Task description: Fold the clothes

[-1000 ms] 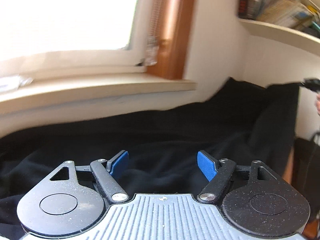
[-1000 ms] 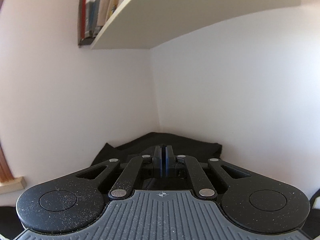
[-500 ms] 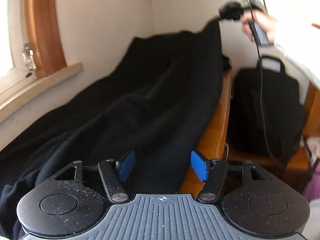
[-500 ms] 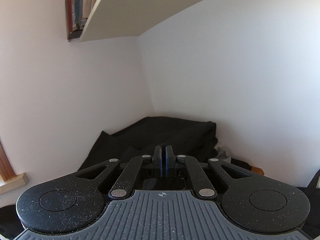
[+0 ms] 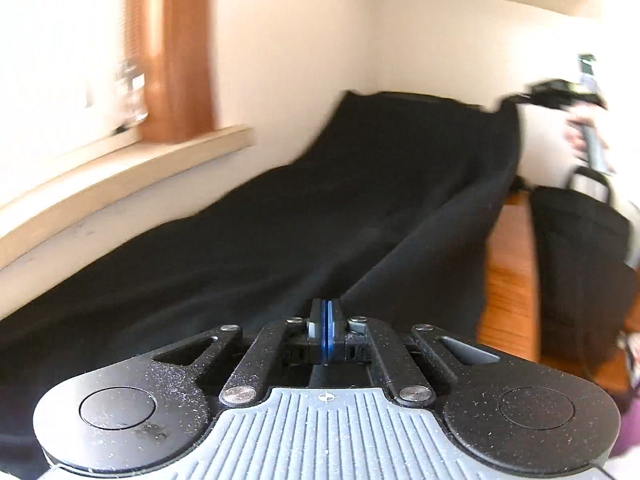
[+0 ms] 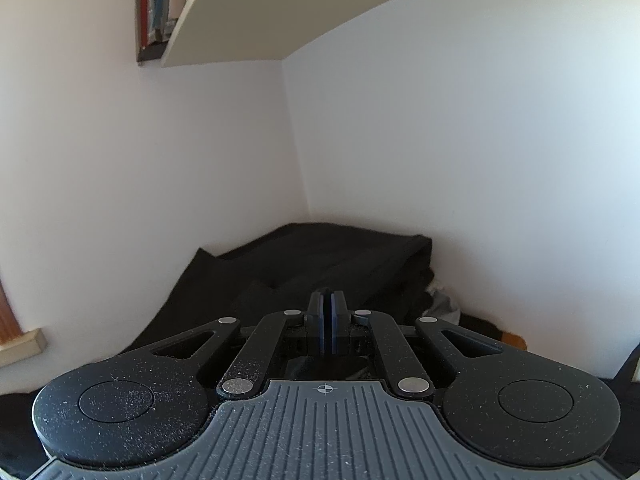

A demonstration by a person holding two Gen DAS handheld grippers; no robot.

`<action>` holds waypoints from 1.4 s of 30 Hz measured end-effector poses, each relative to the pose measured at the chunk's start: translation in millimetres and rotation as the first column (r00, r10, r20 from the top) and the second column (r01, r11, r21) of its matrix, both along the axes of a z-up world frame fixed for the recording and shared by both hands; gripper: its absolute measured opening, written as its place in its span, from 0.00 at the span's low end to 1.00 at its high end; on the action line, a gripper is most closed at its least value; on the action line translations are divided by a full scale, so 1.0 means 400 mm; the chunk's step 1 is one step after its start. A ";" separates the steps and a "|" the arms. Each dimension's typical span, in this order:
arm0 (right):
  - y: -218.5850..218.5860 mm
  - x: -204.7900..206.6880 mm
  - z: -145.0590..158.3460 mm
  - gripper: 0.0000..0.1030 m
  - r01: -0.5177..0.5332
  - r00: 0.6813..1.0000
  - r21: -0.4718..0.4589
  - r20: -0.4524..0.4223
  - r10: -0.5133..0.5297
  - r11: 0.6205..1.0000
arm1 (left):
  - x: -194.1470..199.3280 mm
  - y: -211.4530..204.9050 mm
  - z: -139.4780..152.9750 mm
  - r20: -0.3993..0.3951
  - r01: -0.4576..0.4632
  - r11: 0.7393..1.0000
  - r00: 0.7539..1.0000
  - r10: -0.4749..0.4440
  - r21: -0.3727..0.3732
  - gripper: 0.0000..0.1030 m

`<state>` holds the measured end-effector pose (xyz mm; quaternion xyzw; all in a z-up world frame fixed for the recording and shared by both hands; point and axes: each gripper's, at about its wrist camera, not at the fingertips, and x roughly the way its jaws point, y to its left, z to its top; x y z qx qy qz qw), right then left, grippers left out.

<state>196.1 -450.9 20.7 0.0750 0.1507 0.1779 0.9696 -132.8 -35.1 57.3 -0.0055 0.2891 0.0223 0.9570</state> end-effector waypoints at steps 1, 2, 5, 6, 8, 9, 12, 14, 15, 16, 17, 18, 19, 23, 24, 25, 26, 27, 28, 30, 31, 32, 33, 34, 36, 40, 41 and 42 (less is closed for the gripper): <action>0.005 0.002 -0.005 0.05 -0.002 1.000 -0.006 -0.004 0.002 1.000 | 0.001 0.013 -0.008 -0.009 -0.017 1.000 1.000 0.017 -0.013 0.02; 0.011 0.004 -0.010 0.05 -0.004 1.000 -0.011 -0.008 0.004 1.000 | 0.003 0.026 -0.017 -0.019 -0.034 0.999 0.999 0.033 -0.027 0.02; 0.029 0.006 -0.025 0.05 -0.012 1.000 -0.026 -0.019 0.011 1.000 | -0.031 0.049 -0.021 -0.014 -0.084 0.994 0.996 0.083 -0.064 0.03; 0.034 0.006 -0.030 0.05 -0.015 1.000 -0.029 -0.023 0.015 0.999 | -0.047 0.055 -0.020 -0.009 -0.101 0.992 0.995 0.100 -0.076 0.07; 0.043 0.005 -0.037 0.05 -0.020 0.999 -0.035 -0.026 0.020 0.999 | -0.079 0.067 -0.018 0.000 -0.134 0.986 0.991 0.134 -0.101 0.07; 0.046 0.004 -0.039 0.05 -0.023 0.999 -0.035 -0.027 0.022 0.999 | -0.098 0.071 -0.016 0.007 -0.149 0.983 0.989 0.151 -0.110 0.11; 0.052 0.000 -0.040 0.05 -0.027 0.999 -0.037 -0.028 0.026 0.999 | -0.190 0.068 0.007 0.043 -0.191 0.977 0.980 0.196 -0.097 0.21; 0.054 -0.004 -0.039 0.05 -0.031 0.999 -0.038 -0.027 0.030 0.999 | -0.254 0.059 0.018 0.060 -0.218 0.974 0.973 0.222 -0.067 0.21; 0.055 -0.005 -0.039 0.05 -0.033 0.999 -0.038 -0.027 0.032 0.999 | -0.288 0.052 0.022 0.074 -0.232 0.972 0.969 0.235 -0.046 0.20; 0.056 -0.007 -0.040 0.05 -0.035 0.999 -0.037 -0.027 0.034 0.999 | -0.321 0.046 0.026 0.087 -0.246 0.969 0.965 0.247 -0.025 0.19; 0.057 -0.010 -0.040 0.05 -0.037 0.999 -0.036 -0.027 0.036 0.999 | -0.353 0.043 0.029 0.096 -0.260 0.966 0.961 0.259 -0.004 0.16; 0.058 -0.013 -0.041 0.05 -0.040 0.999 -0.034 -0.027 0.039 0.999 | -0.381 0.035 0.032 0.102 -0.275 0.961 0.957 0.272 0.012 0.13; 0.060 -0.015 -0.041 0.05 -0.043 0.999 -0.032 -0.028 0.042 0.999 | -0.409 0.027 0.034 0.108 -0.290 0.957 0.952 0.286 0.028 0.13; 0.070 -0.024 -0.037 0.05 -0.059 0.998 -0.031 -0.025 0.058 0.998 | -0.495 -0.006 0.038 0.114 -0.330 0.941 0.940 0.321 0.077 0.13; 0.074 -0.025 -0.036 0.05 -0.062 0.998 -0.032 -0.024 0.061 0.998 | -0.502 -0.027 0.035 0.110 -0.321 0.942 0.944 0.310 0.101 0.13; 0.077 -0.026 -0.034 0.05 -0.064 0.998 -0.032 -0.022 0.064 0.997 | -0.507 -0.046 0.032 0.106 -0.311 0.943 0.948 0.299 0.123 0.13; 0.081 -0.027 -0.031 0.05 -0.067 0.998 -0.030 -0.021 0.067 0.997 | -0.503 -0.059 0.026 0.100 -0.302 0.944 0.952 0.290 0.136 0.13; 0.085 -0.028 -0.030 0.05 -0.070 0.997 -0.028 -0.020 0.070 0.997 | -0.496 -0.072 0.019 0.093 -0.293 0.944 0.955 0.281 0.152 0.13; 0.088 -0.029 -0.028 0.05 -0.073 0.997 -0.024 -0.020 0.072 0.997 | -0.484 -0.085 0.009 0.080 -0.286 0.941 0.958 0.276 0.180 0.13; 0.095 -0.033 -0.025 0.05 -0.079 0.997 -0.021 -0.020 0.079 0.997 | -0.458 -0.111 -0.012 0.054 -0.269 0.934 0.963 0.264 0.233 0.13; 0.099 -0.036 -0.025 0.05 -0.083 0.996 -0.022 -0.019 0.083 0.996 | -0.447 -0.125 -0.021 0.045 -0.254 0.934 0.967 0.251 0.252 0.14; 0.102 -0.038 -0.028 0.05 -0.088 0.996 -0.029 -0.018 0.087 0.996 | -0.436 -0.139 -0.031 0.036 -0.239 0.932 0.971 0.238 0.271 0.14; 0.106 -0.041 -0.030 0.05 -0.092 0.996 -0.038 -0.016 0.091 0.995 | -0.426 -0.153 -0.040 0.028 -0.223 0.932 0.974 0.224 0.287 0.15; 0.109 -0.044 -0.032 0.05 -0.096 0.995 -0.048 -0.015 0.095 0.994 | -0.420 -0.167 -0.047 0.021 -0.207 0.935 0.978 0.210 0.290 0.15; 0.114 -0.046 -0.036 0.05 -0.099 0.995 -0.062 -0.013 0.099 0.993 | -0.407 -0.194 -0.062 0.007 -0.175 0.938 0.983 0.182 0.299 0.16; 0.108 -0.044 -0.043 0.05 -0.101 0.995 -0.063 -0.016 0.100 0.993 | -0.382 -0.218 -0.095 -0.016 -0.164 0.917 0.983 0.182 0.363 0.30; 0.107 -0.043 -0.044 0.05 -0.102 0.995 -0.062 -0.016 0.101 0.993 | -0.376 -0.220 -0.101 -0.019 -0.166 0.912 0.982 0.186 0.376 0.32; 0.106 -0.043 -0.044 0.05 -0.102 0.995 -0.061 -0.016 0.102 0.993 | -0.371 -0.220 -0.107 -0.021 -0.168 0.906 0.981 0.191 0.388 0.35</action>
